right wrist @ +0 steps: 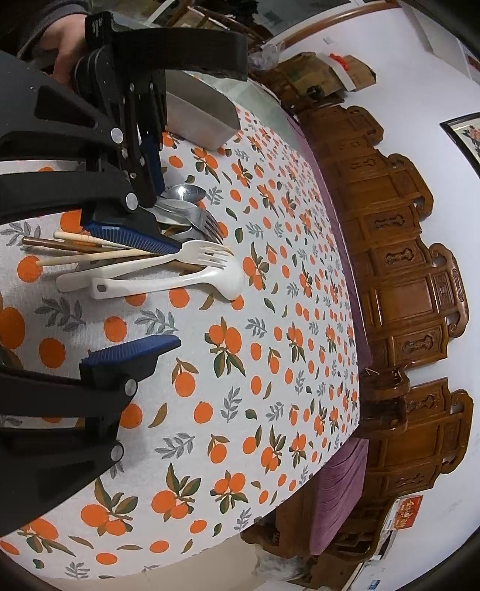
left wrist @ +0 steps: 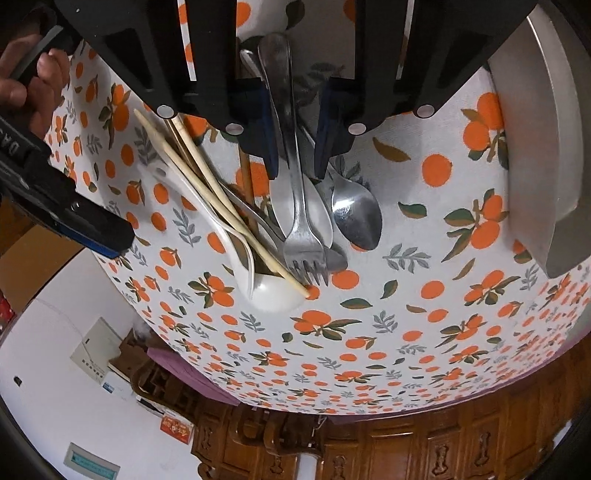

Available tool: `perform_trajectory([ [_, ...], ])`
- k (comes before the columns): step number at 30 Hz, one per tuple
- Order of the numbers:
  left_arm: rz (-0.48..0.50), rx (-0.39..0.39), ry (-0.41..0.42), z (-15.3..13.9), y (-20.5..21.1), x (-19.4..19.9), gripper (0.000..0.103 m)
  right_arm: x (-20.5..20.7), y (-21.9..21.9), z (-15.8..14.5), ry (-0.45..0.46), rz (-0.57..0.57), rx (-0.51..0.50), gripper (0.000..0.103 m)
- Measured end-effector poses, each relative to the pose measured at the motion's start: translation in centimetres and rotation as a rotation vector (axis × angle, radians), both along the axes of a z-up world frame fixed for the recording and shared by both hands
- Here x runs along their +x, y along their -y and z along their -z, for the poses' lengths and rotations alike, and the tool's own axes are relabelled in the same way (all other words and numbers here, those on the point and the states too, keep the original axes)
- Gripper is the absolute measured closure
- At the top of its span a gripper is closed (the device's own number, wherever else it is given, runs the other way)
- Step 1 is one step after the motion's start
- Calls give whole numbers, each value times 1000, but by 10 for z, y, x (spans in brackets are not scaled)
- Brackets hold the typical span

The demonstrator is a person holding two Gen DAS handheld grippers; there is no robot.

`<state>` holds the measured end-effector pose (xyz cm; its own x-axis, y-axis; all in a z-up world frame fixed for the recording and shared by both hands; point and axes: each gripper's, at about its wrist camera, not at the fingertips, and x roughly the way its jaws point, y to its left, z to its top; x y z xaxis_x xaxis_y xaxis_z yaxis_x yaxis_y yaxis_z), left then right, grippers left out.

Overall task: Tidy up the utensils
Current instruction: 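Reach the left gripper to the utensil pile and grasp a metal fork, then carry the metal fork into the grey tray while the right gripper grasps a white plastic spoon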

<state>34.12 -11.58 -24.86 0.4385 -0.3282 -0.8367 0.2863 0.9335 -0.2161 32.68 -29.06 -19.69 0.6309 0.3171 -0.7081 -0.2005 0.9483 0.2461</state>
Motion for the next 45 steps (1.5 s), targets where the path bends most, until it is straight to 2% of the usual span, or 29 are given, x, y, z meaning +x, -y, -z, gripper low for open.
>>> perform_trajectory([
  [3,-1,-26,-19,1,-1,3,89,0,-1,0,0,-2,5,55],
  [4,-1,-22,-19,2,0,4,90,0,0,0,0,-3,6,55],
  [5,-4,-16,-16,2,0,4,95,0,0,0,1,-4,8,55],
  [7,-9,-20,-22,2,-2,4,97,1,0,1,-1,-6,10,55],
  [17,-3,-4,49,-17,-13,-21,97,4,-10,3,-11,-26,4,56],
  [25,-3,-6,126,-46,-33,-42,97,5,-40,4,-7,-95,-28,60],
  [32,-17,-2,158,-56,-49,-51,97,4,-60,10,-37,-144,-10,64],
  [36,-21,-16,172,-63,-55,-54,97,3,-80,19,-67,-179,-53,66],
  [41,-20,-14,198,-72,-59,-61,97,4,-94,22,-88,-189,-51,66],
  [45,-25,-16,204,-75,-63,-65,97,1,-111,29,-103,-198,-124,66],
])
